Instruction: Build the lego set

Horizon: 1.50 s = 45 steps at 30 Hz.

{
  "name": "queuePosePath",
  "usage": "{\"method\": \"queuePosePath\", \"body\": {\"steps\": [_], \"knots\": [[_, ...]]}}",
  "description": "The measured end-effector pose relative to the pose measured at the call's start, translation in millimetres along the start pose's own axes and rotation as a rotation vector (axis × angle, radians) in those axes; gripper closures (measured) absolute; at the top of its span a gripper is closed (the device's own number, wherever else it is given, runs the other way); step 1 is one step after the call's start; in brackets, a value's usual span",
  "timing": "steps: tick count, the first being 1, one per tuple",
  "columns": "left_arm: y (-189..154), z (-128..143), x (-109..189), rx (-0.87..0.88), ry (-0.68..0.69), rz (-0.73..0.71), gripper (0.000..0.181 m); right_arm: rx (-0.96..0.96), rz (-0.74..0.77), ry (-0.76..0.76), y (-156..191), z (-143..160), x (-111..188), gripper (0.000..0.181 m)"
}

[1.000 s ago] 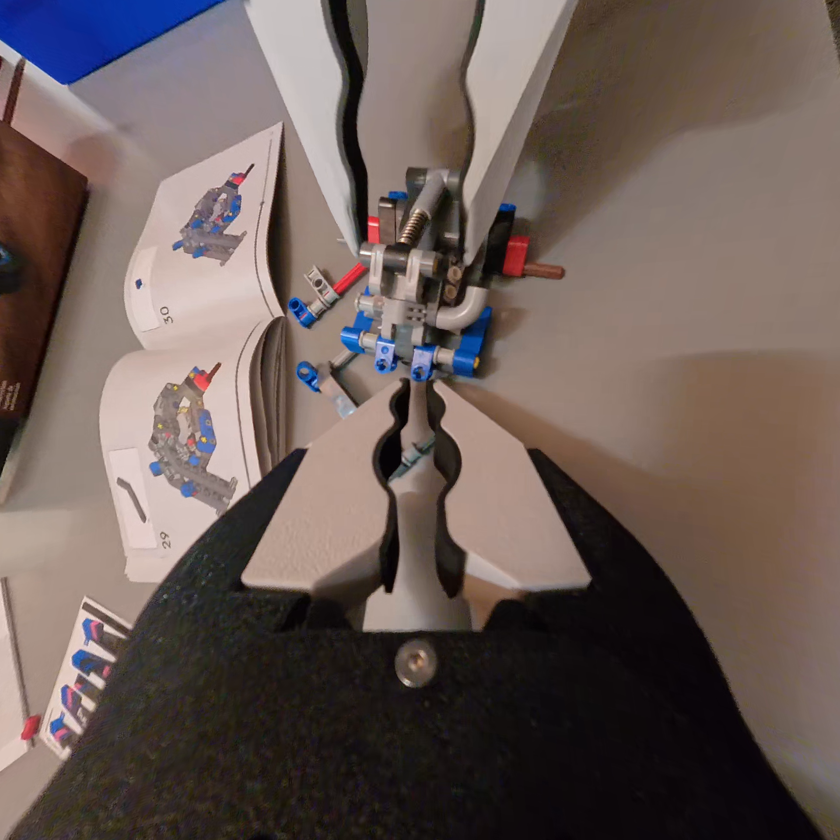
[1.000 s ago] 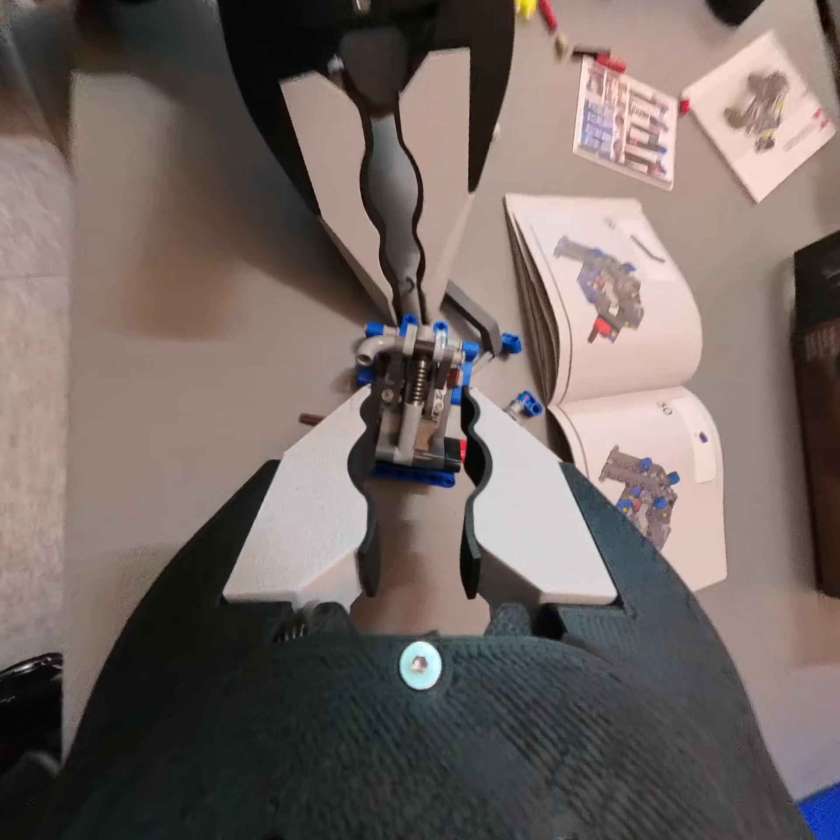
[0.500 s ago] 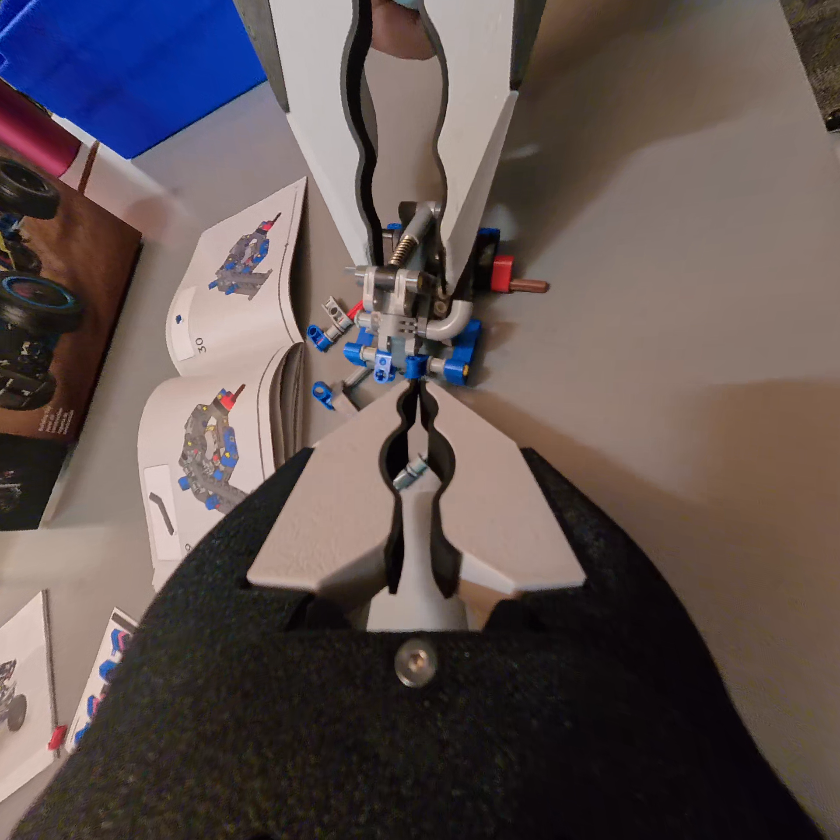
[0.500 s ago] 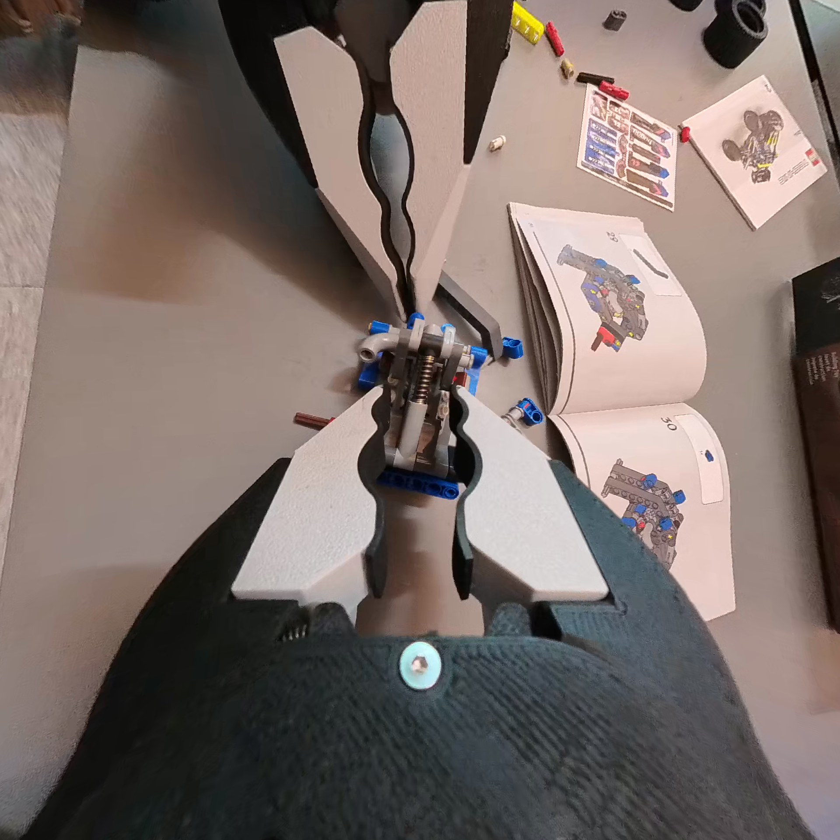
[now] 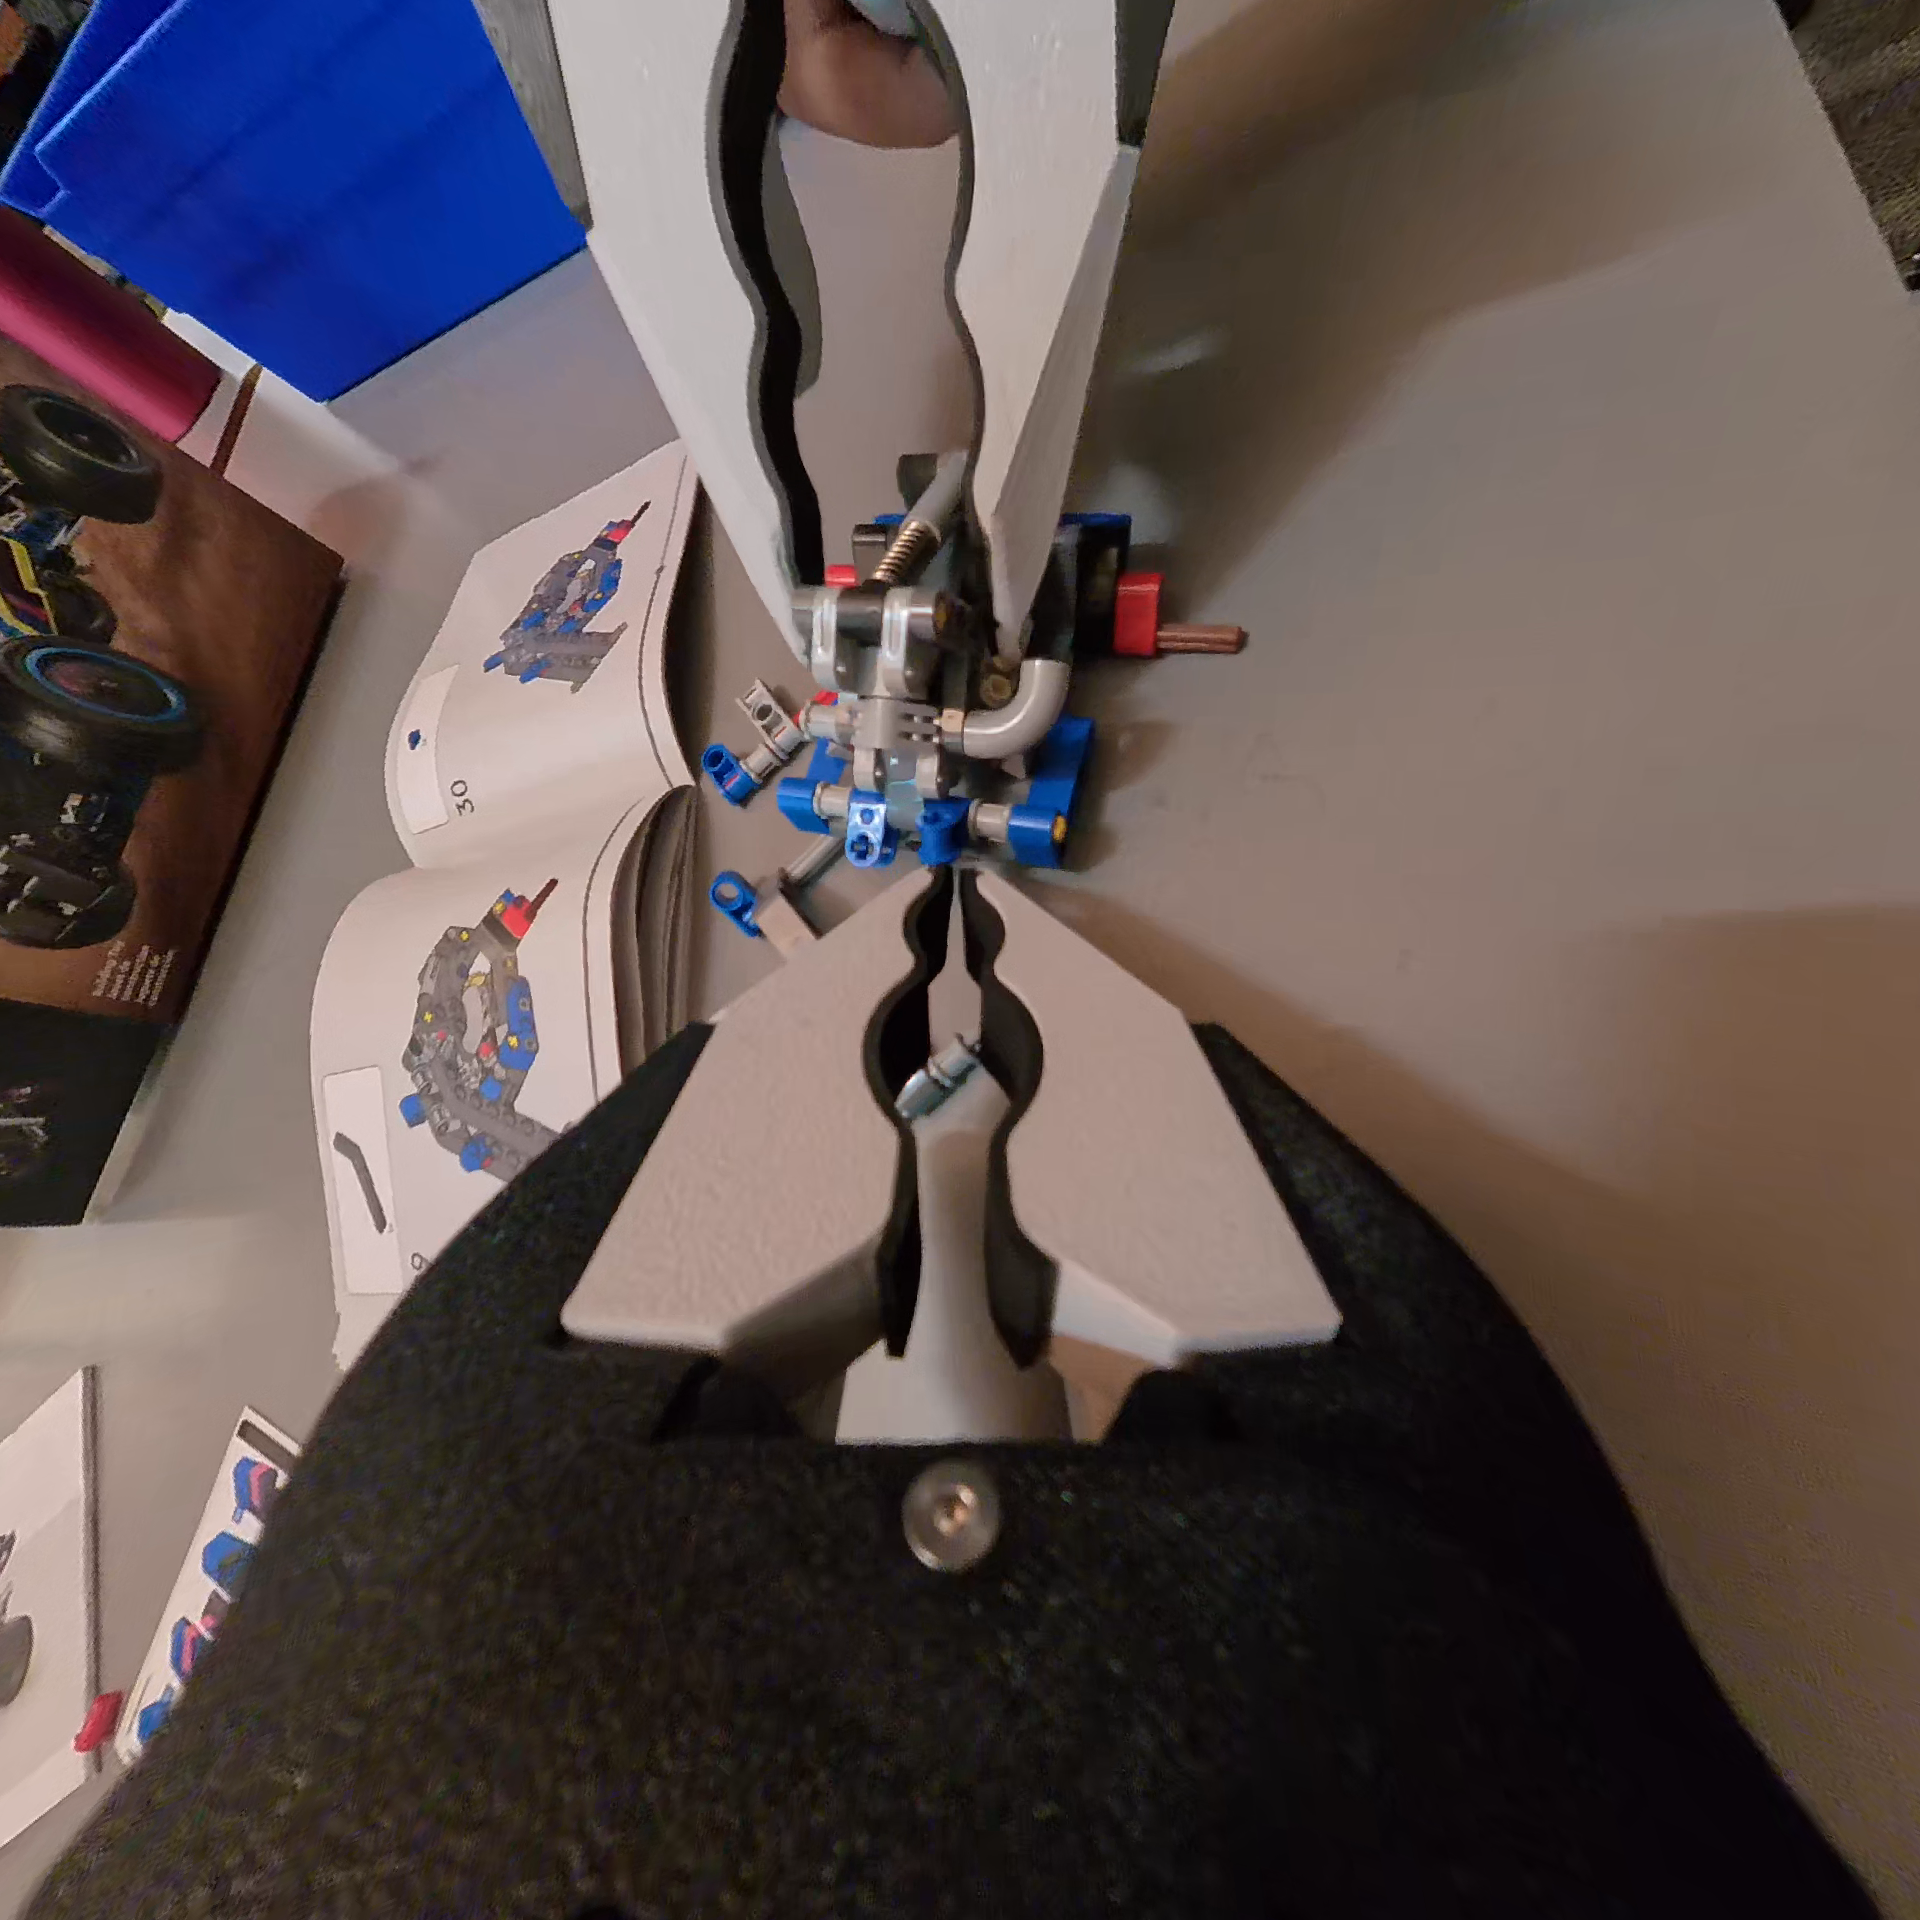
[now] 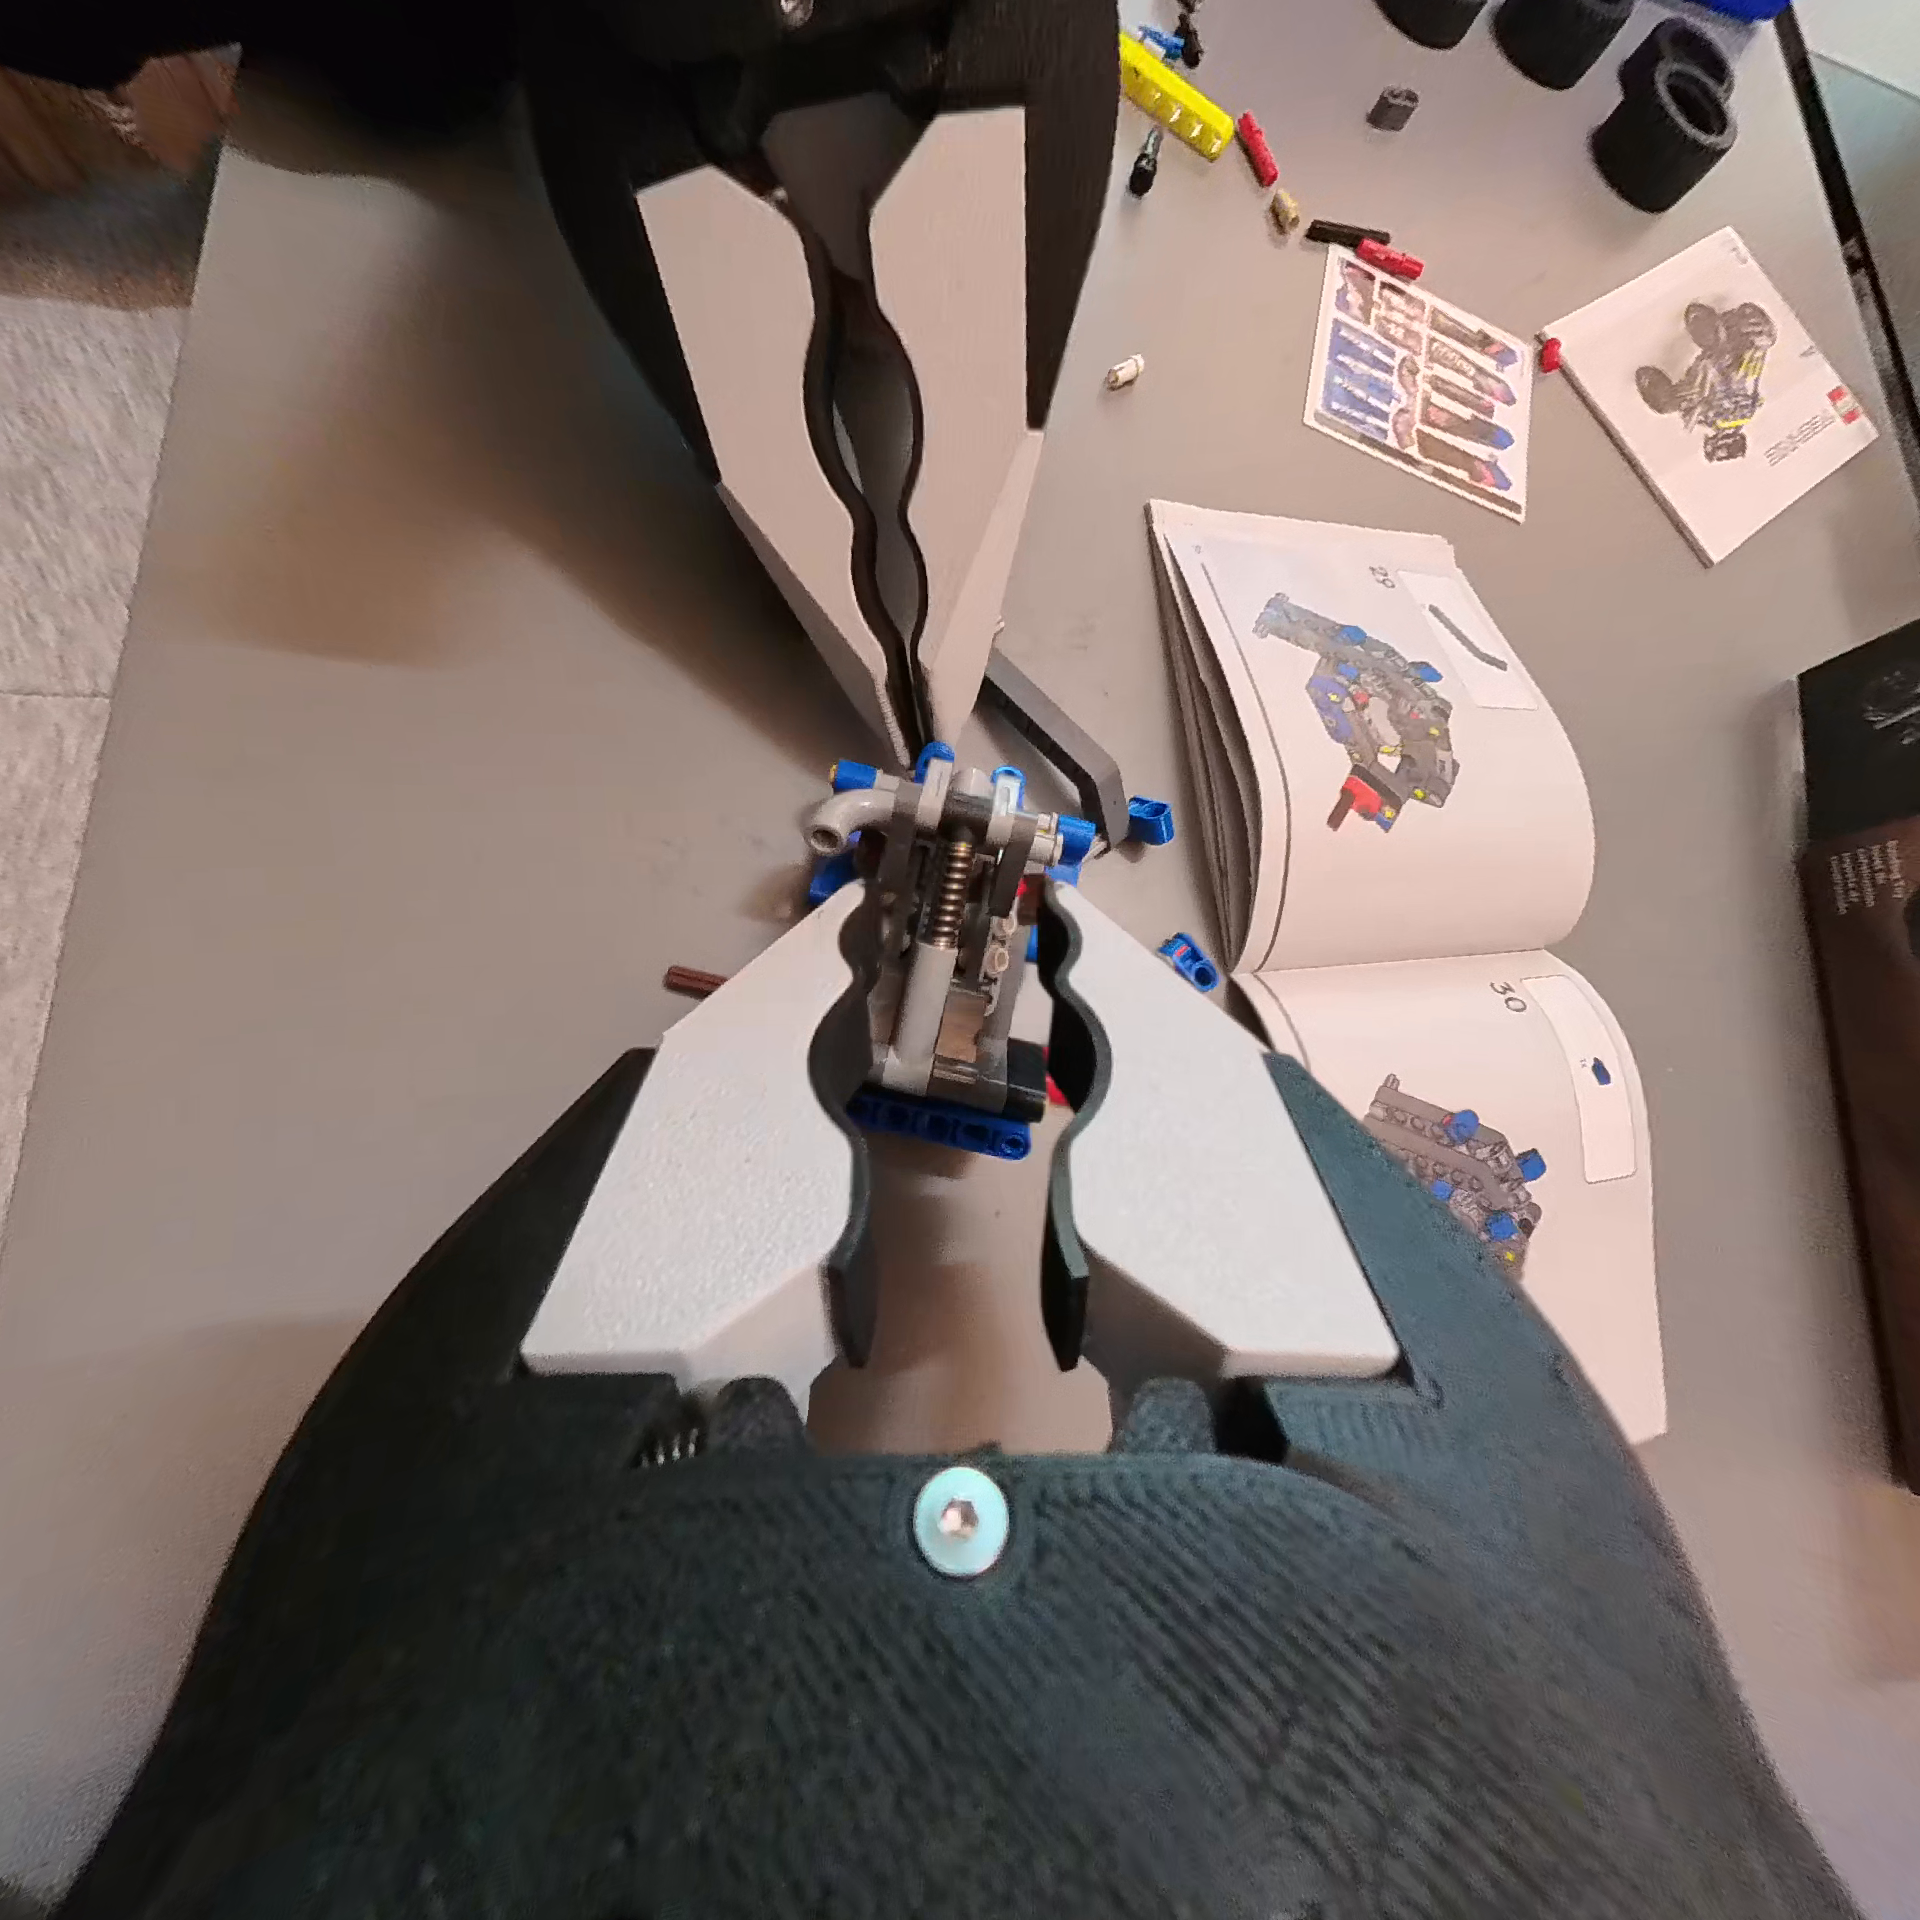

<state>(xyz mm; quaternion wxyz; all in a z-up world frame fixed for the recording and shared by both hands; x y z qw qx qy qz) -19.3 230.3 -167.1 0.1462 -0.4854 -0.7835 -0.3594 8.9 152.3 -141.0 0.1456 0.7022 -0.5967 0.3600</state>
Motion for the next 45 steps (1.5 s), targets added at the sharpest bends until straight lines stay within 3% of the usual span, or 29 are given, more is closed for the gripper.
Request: {"method": "queuePosePath", "body": {"steps": [25, 34, 45], "knots": [[-2.2, -3.8, 2.8, -0.018, -0.032, -0.024, 0.181, 0.068, -0.060, -0.005, 7.6, 3.9, -1.1, 0.155], [-2.8, -4.7, 3.2, -0.021, -0.039, -0.026, 0.181, 0.040, -0.043, -0.117, 0.3, -3.1, 15.2, 0.154], [-4.6, -6.3, 4.6, -0.041, -0.038, -0.036, 0.181, 0.009, -0.040, -0.163, -7.6, 3.0, 13.6, 0.155]]}}
Point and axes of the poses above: each gripper's, where its closed fingertips meet, x back along the fingers, z out of its underside, y = z × x across the jaws, the point moved 4 cm from there along x, back along the fingers, and after that the axes turned 2 degrees about -x, right-handed, at the moved point
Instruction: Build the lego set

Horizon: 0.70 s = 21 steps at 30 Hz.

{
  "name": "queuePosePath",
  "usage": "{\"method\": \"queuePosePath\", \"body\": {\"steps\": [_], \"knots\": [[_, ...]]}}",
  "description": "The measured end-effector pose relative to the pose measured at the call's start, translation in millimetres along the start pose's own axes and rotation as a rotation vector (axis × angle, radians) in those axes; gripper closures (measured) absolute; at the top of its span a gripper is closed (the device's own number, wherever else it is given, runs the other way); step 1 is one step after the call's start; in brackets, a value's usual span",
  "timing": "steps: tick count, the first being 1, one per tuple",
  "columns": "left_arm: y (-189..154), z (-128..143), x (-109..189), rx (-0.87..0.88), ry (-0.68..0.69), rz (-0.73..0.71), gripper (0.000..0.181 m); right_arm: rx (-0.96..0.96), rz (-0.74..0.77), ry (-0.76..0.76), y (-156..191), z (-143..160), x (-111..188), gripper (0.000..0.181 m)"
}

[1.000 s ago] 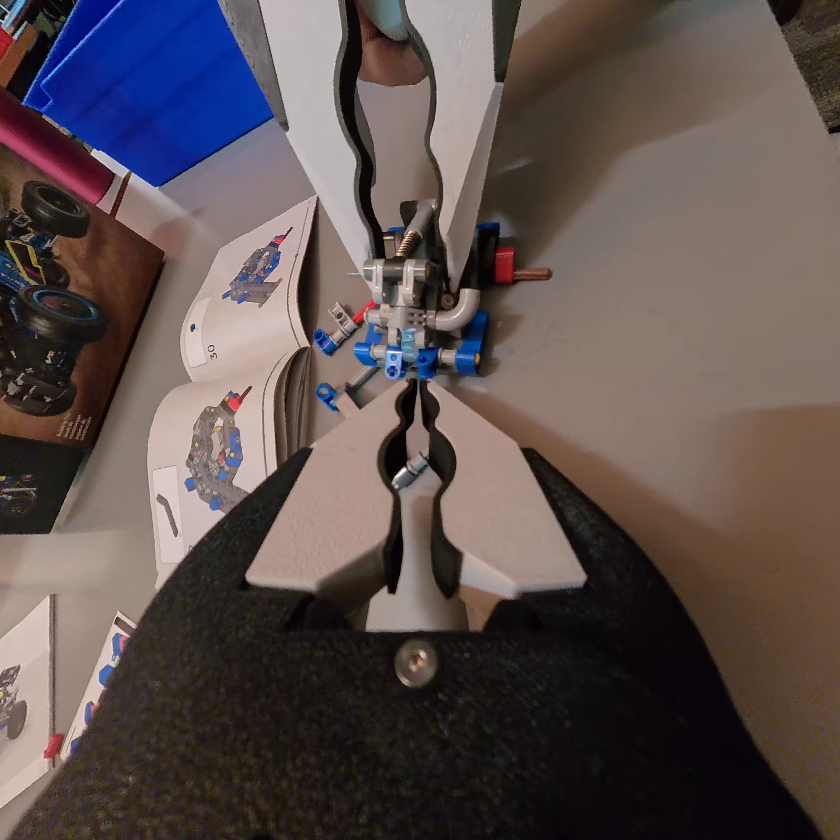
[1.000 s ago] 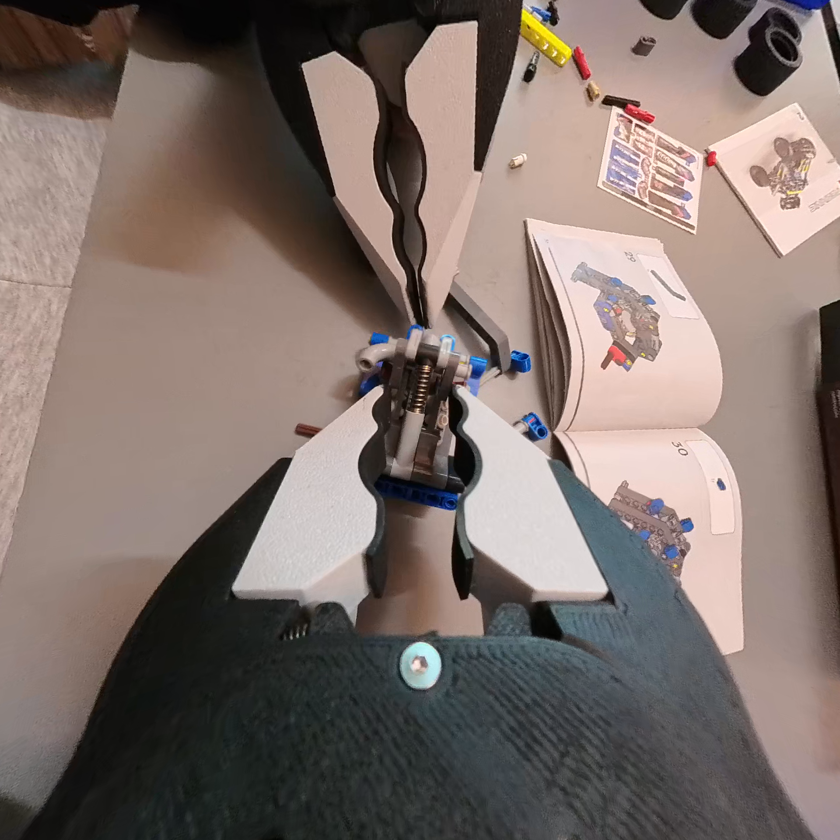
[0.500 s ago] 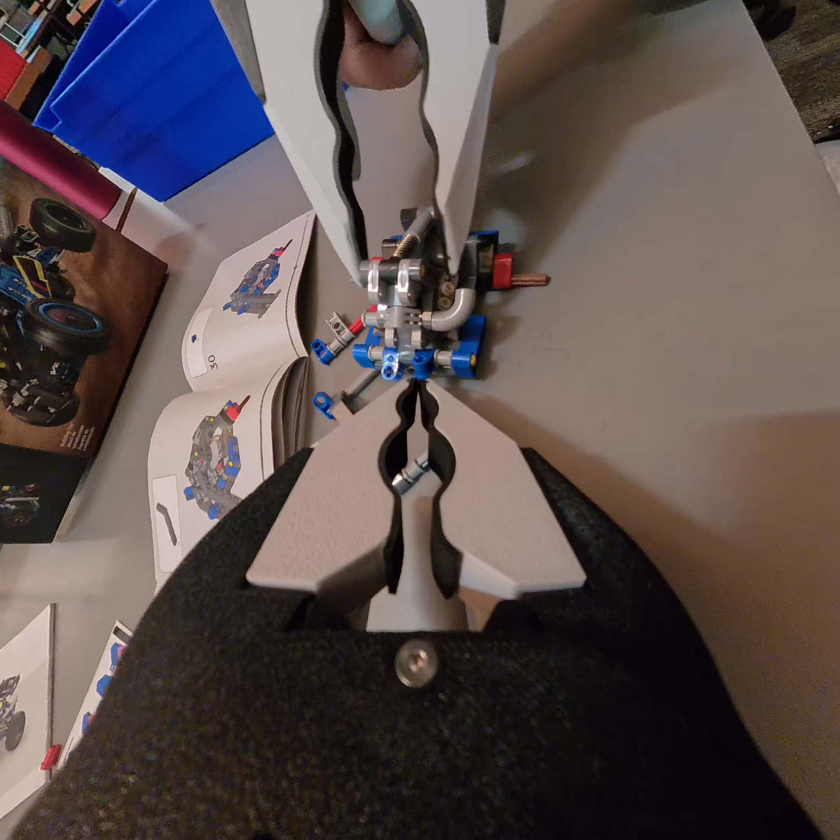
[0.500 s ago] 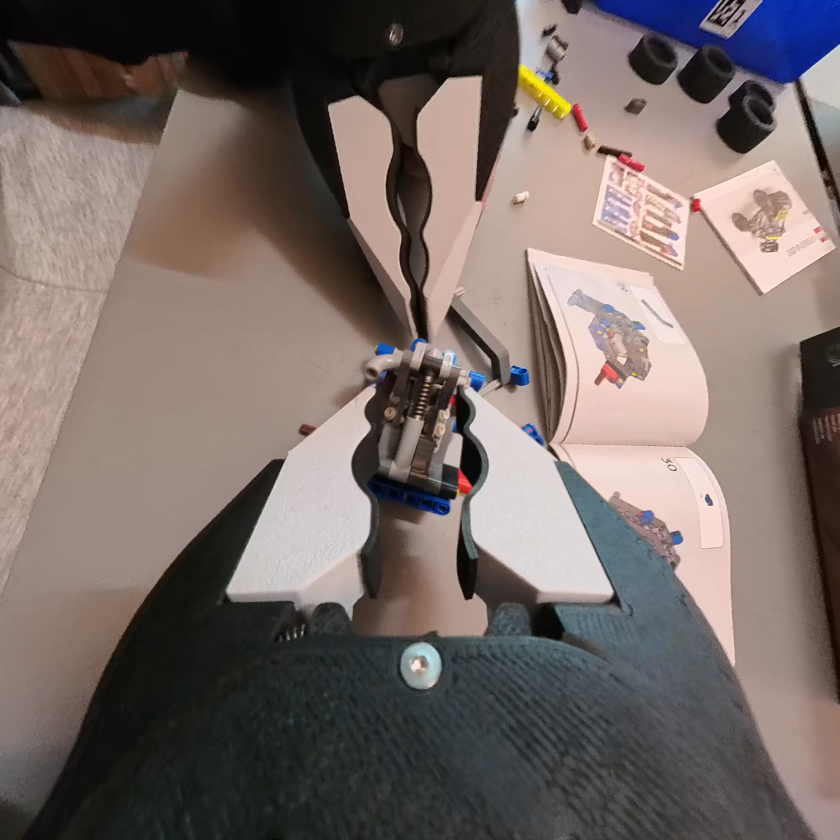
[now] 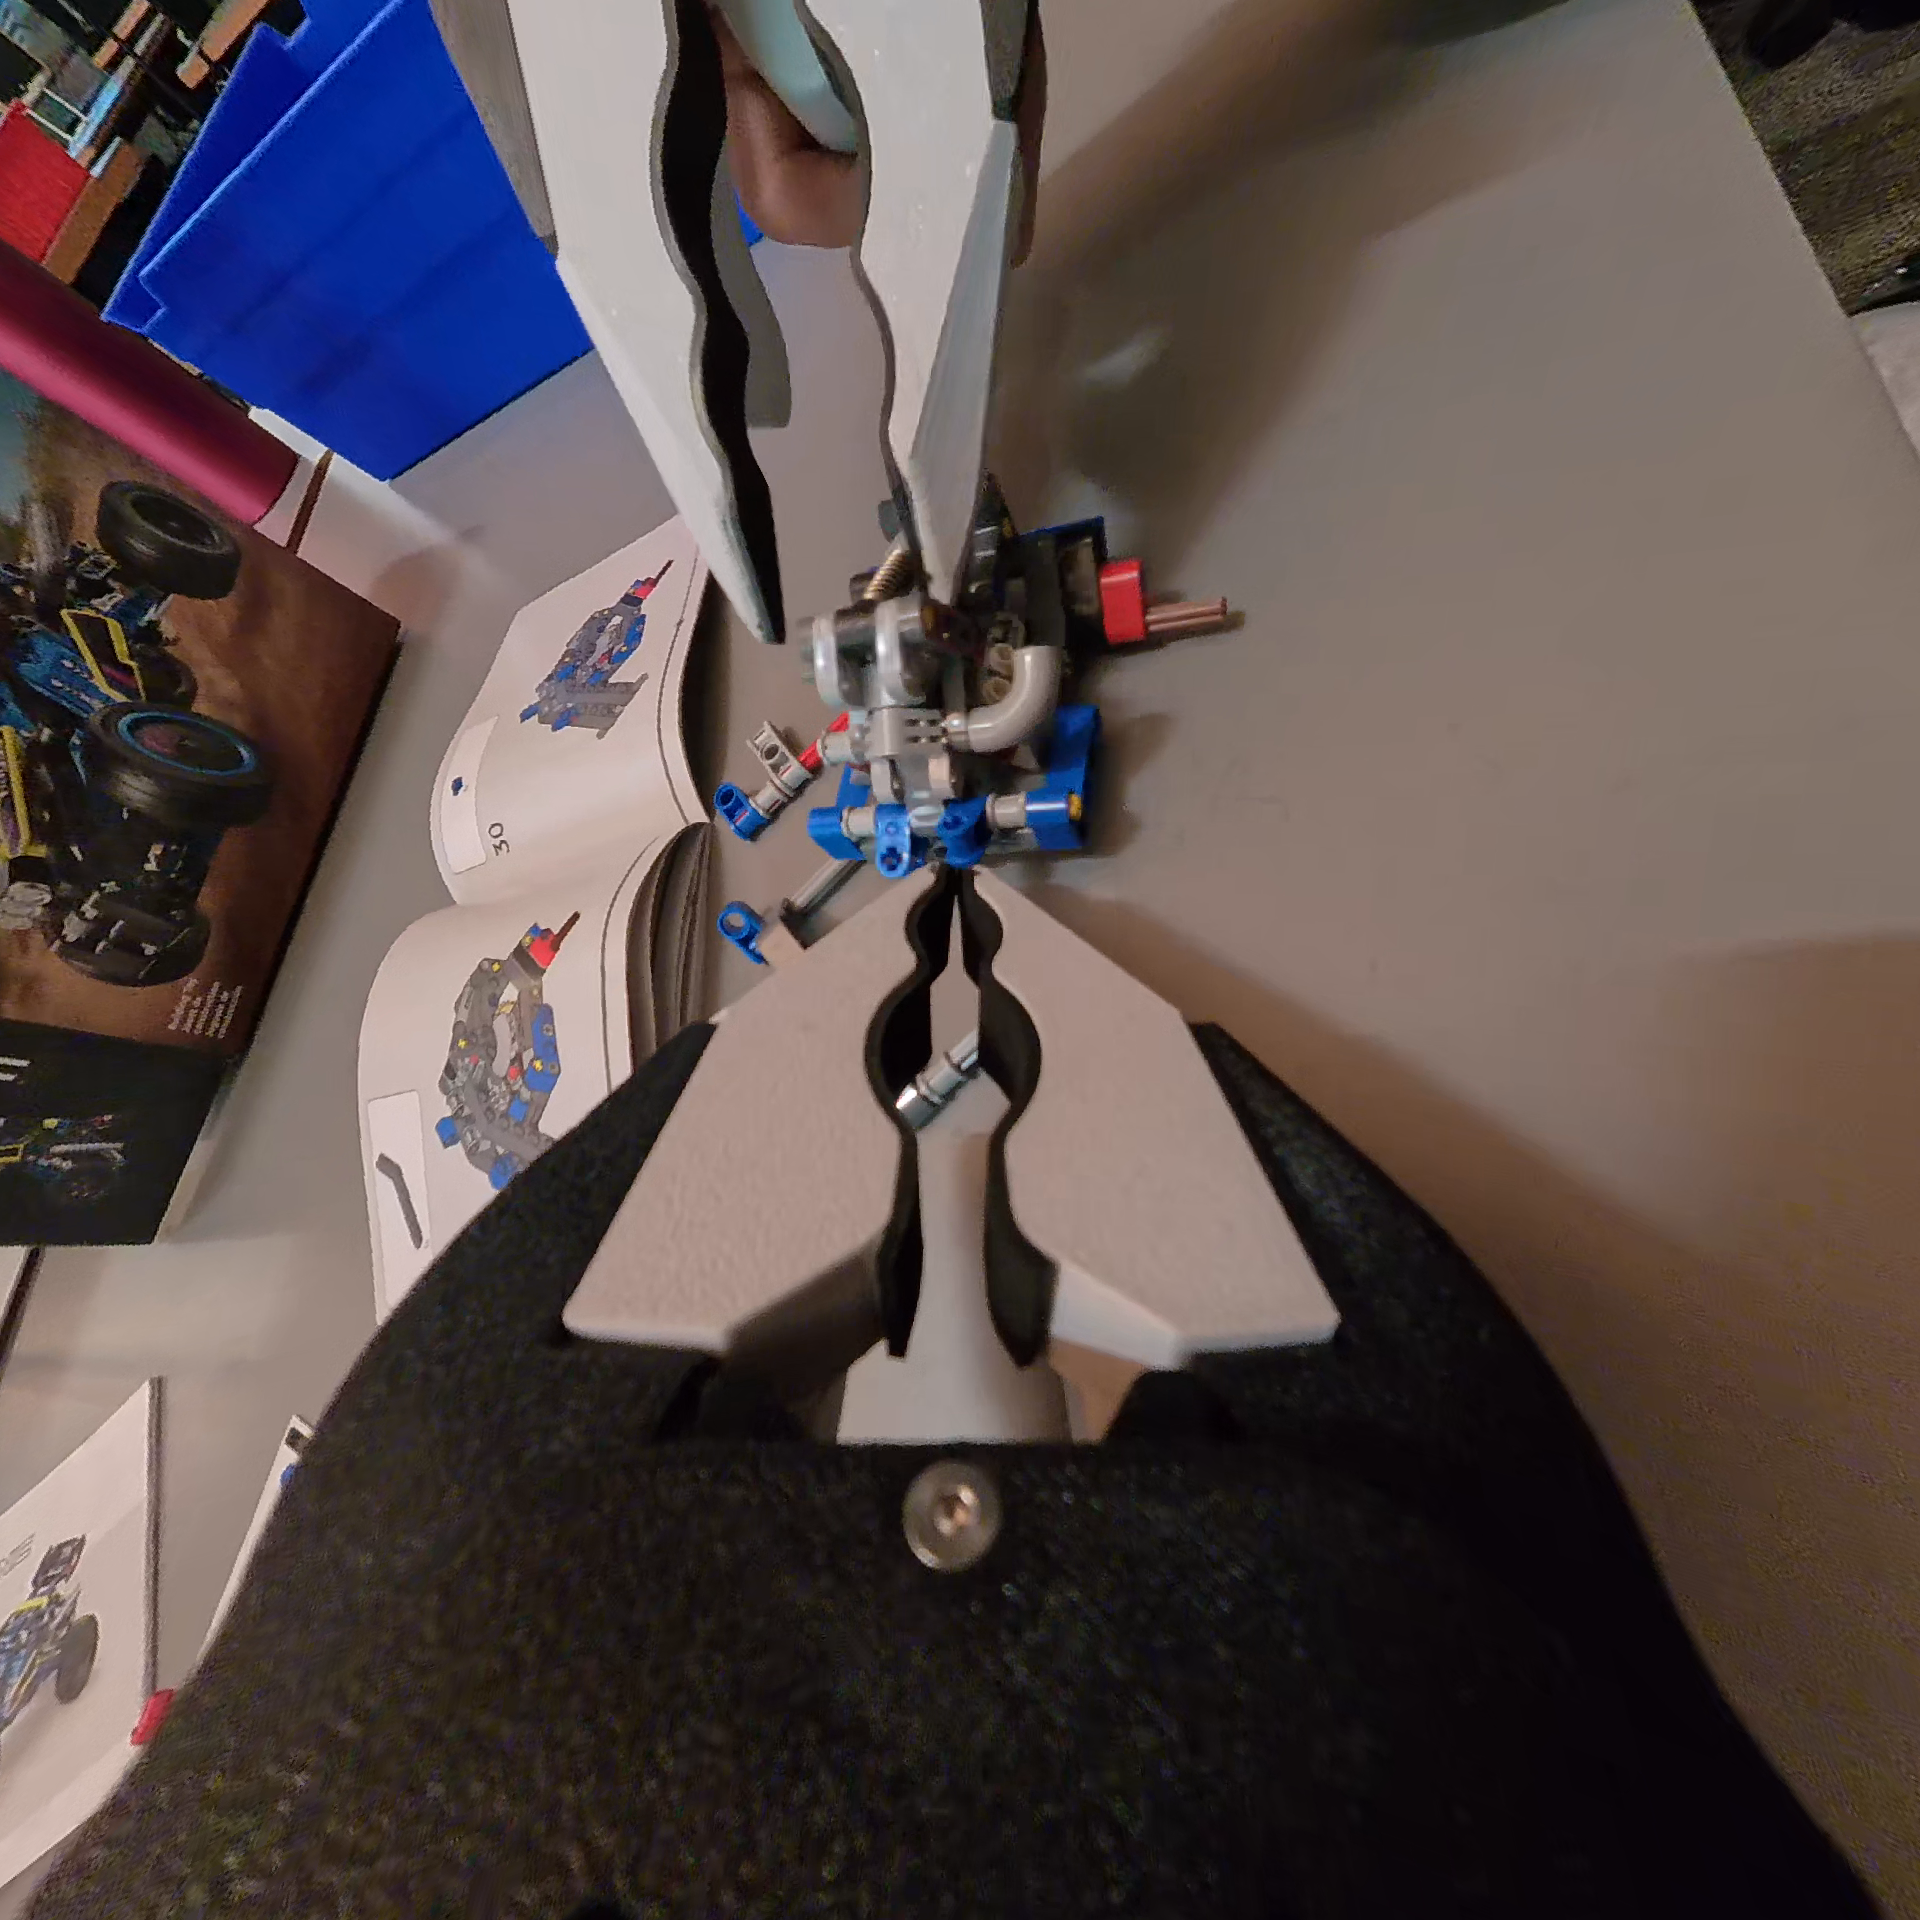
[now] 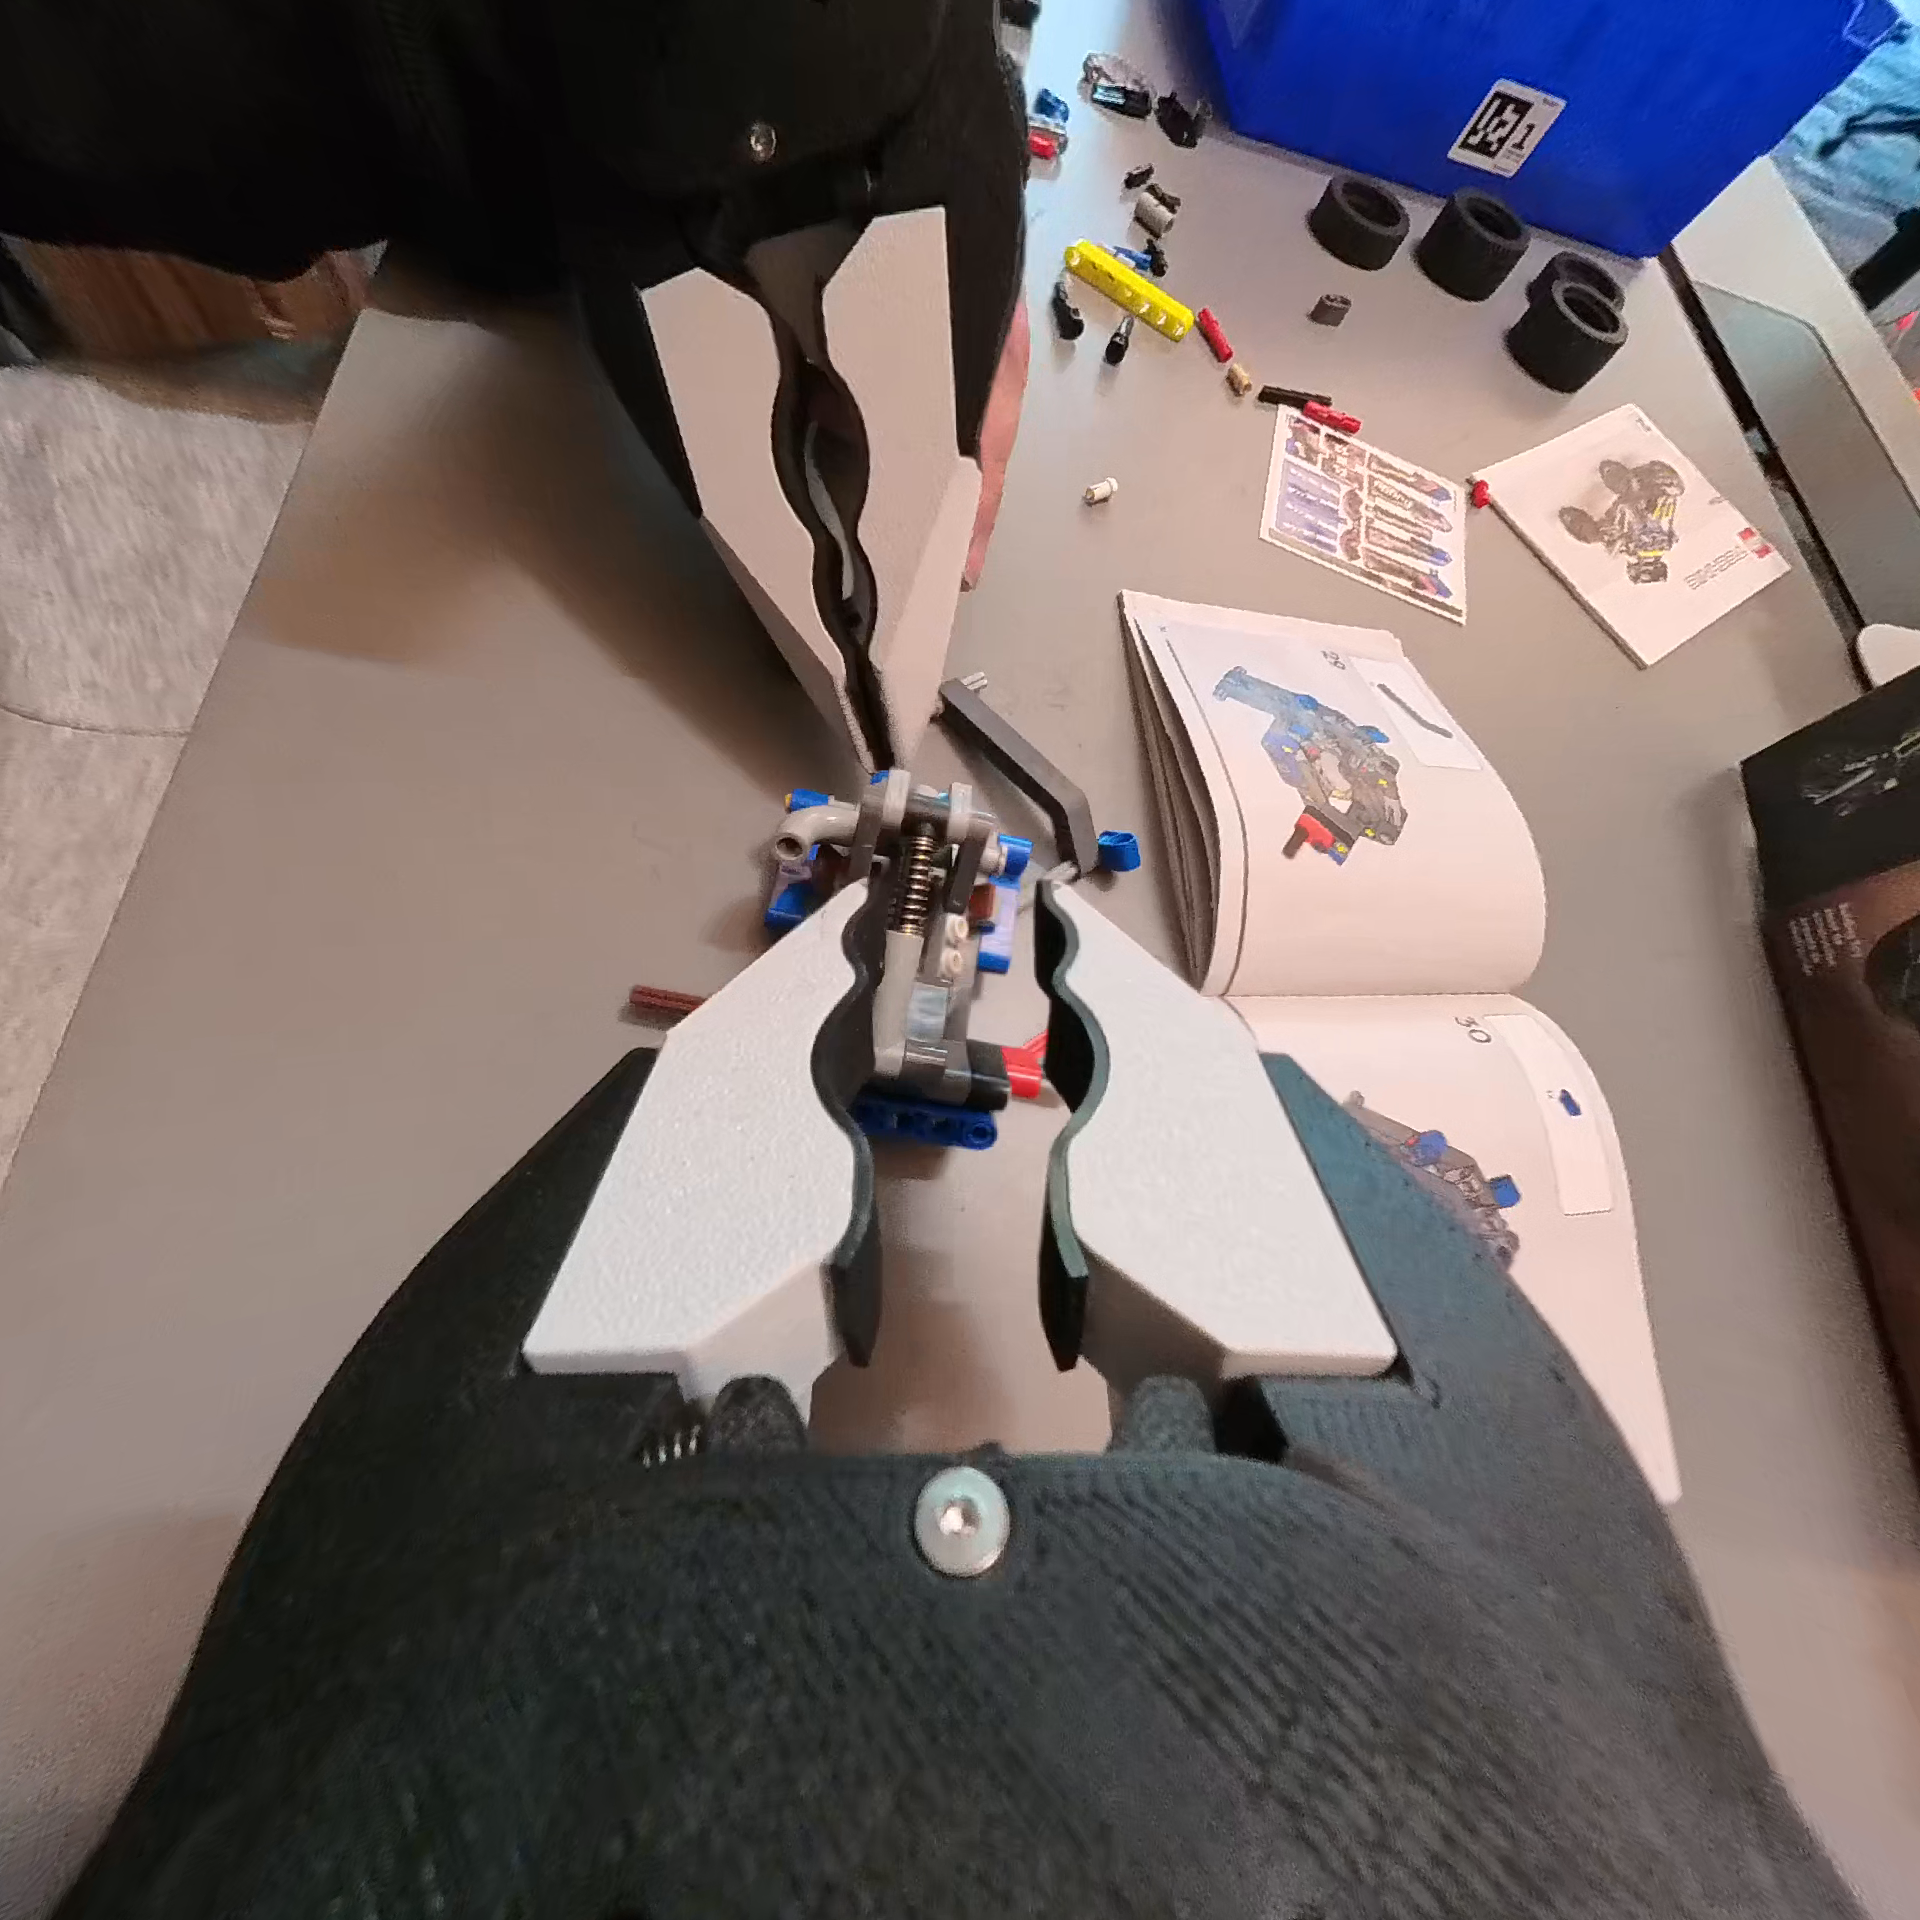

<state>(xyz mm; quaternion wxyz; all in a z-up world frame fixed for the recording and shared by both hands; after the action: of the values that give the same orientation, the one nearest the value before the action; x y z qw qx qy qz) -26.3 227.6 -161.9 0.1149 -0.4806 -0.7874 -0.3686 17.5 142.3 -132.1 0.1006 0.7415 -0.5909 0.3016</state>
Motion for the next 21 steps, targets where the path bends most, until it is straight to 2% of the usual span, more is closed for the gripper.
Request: {"method": "queuePosePath", "body": {"steps": [3, 10, 14, 21], "knots": [[-0.3, -0.3, -0.1, 0.001, -0.005, -0.001, 0.181, -0.008, -0.045, 0.022, 7.3, 2.1, 0.6, 0.153], [-1.1, -1.4, 0.1, -0.006, -0.012, -0.004, 0.181, -0.024, 0.030, 0.093, 15.1, 8.1, 5.9, 0.144], [-1.3, -4.3, 0.8, -0.007, -0.027, -0.007, 0.181, 0.010, 0.041, 0.139, 18.2, 16.3, -2.1, 0.158], [-1.2, -3.8, 1.2, -0.003, -0.033, -0.013, 0.181, 0.048, 0.051, 0.101, 17.1, 16.7, -4.5, 0.157]]}}
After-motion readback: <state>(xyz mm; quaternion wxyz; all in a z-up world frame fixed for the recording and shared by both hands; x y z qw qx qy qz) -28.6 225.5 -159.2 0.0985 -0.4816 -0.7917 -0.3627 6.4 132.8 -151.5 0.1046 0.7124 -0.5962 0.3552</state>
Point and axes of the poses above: each gripper's, where its closed fingertips meet, x back along the fingers, z out of its underside, y = z × x across the jaws, the point moved 4 cm from there along x, back along the fingers, and after that the axes turned 2 degrees about -x, right-handed, at the moved point
